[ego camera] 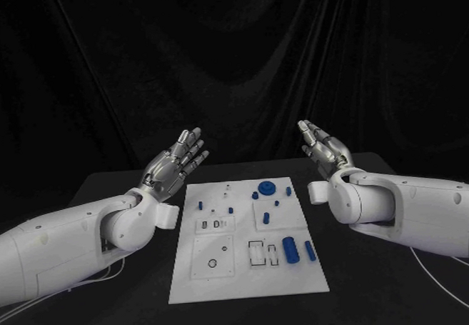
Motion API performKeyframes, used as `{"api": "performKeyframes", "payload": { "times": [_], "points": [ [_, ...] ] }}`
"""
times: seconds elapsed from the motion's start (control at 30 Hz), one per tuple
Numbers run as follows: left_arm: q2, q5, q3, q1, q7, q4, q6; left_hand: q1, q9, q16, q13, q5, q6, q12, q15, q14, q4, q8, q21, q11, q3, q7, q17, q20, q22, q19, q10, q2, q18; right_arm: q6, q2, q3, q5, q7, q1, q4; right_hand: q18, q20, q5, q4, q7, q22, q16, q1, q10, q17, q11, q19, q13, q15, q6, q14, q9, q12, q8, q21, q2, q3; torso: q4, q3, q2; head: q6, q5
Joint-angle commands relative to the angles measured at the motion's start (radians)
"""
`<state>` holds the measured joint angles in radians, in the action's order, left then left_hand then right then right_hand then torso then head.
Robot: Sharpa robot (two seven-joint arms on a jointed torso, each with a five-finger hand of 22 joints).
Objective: Assemble the parts on the task board
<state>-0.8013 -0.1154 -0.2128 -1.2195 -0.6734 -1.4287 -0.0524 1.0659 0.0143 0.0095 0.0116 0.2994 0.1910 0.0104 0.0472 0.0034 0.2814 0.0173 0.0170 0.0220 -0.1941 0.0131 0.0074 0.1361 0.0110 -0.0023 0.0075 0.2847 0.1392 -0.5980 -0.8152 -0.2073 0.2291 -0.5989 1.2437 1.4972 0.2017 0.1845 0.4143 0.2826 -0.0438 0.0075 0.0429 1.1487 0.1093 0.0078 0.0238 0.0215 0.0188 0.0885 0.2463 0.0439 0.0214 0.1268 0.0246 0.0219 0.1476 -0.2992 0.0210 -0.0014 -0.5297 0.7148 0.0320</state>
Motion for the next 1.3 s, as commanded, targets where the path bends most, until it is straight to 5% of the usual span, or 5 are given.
{"api": "performKeyframes", "payload": {
  "times": [0.03, 0.27, 0.6, 0.93, 1.3],
  "points": [
    [-0.021, 0.070, 0.001, -0.009, -0.121, -0.026, -0.098, 0.018, 0.014, -0.009, -0.005, 0.009, 0.015, -0.001, 0.015, -0.003, 0.010, 0.012, -0.007, 0.013, -0.038, -0.005, -0.007, 0.008, -0.003, 0.013, 0.011, -0.001, 0.013, 0.085, -0.012, 0.002, -0.139, 0.027, 0.030, 0.003, -0.031, 0.029, 0.020, -0.008, 0.000, 0.022, 0.047, 0.037, 0.014, 0.022, 0.025, 0.044, 0.021, 0.028, 0.019, 0.037, 0.015, 0.052, 0.020, 0.024, -0.006, 0.011, -0.0005, -0.0006, -0.001, 0.009, -0.001],
    [-0.097, 0.109, 0.001, -0.031, -0.111, -0.102, -0.094, 0.058, 0.015, -0.009, -0.004, 0.030, 0.028, 0.000, 0.020, -0.003, 0.010, 0.013, -0.009, 0.024, -0.036, -0.005, -0.007, 0.033, -0.004, 0.011, 0.013, -0.005, 0.023, 0.115, -0.025, 0.002, -0.390, 0.142, 0.130, 0.008, -0.040, 0.104, 0.068, -0.080, 0.052, 0.152, 0.369, 0.239, 0.177, 0.094, 0.116, 0.648, 0.044, 0.121, 0.083, 0.554, 0.021, 0.309, 0.046, 0.324, -0.063, 0.036, 0.0000, -0.0024, -0.016, 0.036, -0.006],
    [-0.158, 0.121, 0.001, -0.062, -0.095, -0.185, -0.078, 0.069, 0.014, -0.009, -0.004, 0.037, 0.027, 0.000, 0.024, -0.003, 0.011, 0.012, -0.009, 0.026, -0.036, 0.000, -0.007, 0.054, -0.005, 0.010, 0.013, -0.001, 0.029, 0.173, 0.003, 0.002, -1.118, 0.501, 0.239, -0.042, -0.018, -0.073, -0.135, -0.169, 0.089, 0.248, 0.641, 0.356, 0.468, 0.192, 0.075, 1.195, 0.043, -0.085, 0.358, 1.190, 0.046, 0.397, 0.148, 0.555, -0.100, 0.127, 0.0127, -0.0082, -0.056, 0.028, -0.013],
    [-0.177, 0.122, 0.001, -0.078, -0.089, -0.198, -0.084, 0.076, 0.014, -0.009, -0.004, 0.047, 0.024, 0.000, 0.029, -0.003, 0.010, 0.011, -0.009, 0.024, -0.034, 0.003, -0.007, 0.066, -0.005, 0.011, 0.013, 0.002, 0.033, 0.399, 0.116, 0.002, -1.928, 0.648, 0.247, -0.172, -0.040, -0.149, -0.200, -0.126, -0.001, 0.545, 0.972, 0.317, 0.644, 0.558, 0.007, 1.340, 0.046, -0.159, 0.530, 1.397, 0.072, 0.245, 0.157, 0.865, -0.235, 0.280, 0.0411, -0.0178, -0.100, 0.024, 0.019],
    [-0.194, 0.122, 0.001, -0.079, -0.102, -0.210, -0.090, 0.093, 0.014, -0.009, -0.003, 0.062, 0.028, 0.002, 0.042, -0.003, 0.010, 0.012, -0.005, 0.019, -0.021, 0.006, -0.007, 0.082, -0.002, 0.014, 0.015, 0.006, 0.040, 0.477, 0.150, 0.002, -2.040, 0.659, 0.230, -0.188, -0.065, -0.145, -0.193, -0.094, 0.035, 0.781, 1.095, 0.315, 0.731, 0.762, 0.013, 1.335, 0.052, -0.156, 0.600, 1.416, 0.098, 0.191, 0.143, 1.047, -0.279, 0.346, 0.0699, -0.0273, -0.121, 0.018, 0.058]
  ]
}}
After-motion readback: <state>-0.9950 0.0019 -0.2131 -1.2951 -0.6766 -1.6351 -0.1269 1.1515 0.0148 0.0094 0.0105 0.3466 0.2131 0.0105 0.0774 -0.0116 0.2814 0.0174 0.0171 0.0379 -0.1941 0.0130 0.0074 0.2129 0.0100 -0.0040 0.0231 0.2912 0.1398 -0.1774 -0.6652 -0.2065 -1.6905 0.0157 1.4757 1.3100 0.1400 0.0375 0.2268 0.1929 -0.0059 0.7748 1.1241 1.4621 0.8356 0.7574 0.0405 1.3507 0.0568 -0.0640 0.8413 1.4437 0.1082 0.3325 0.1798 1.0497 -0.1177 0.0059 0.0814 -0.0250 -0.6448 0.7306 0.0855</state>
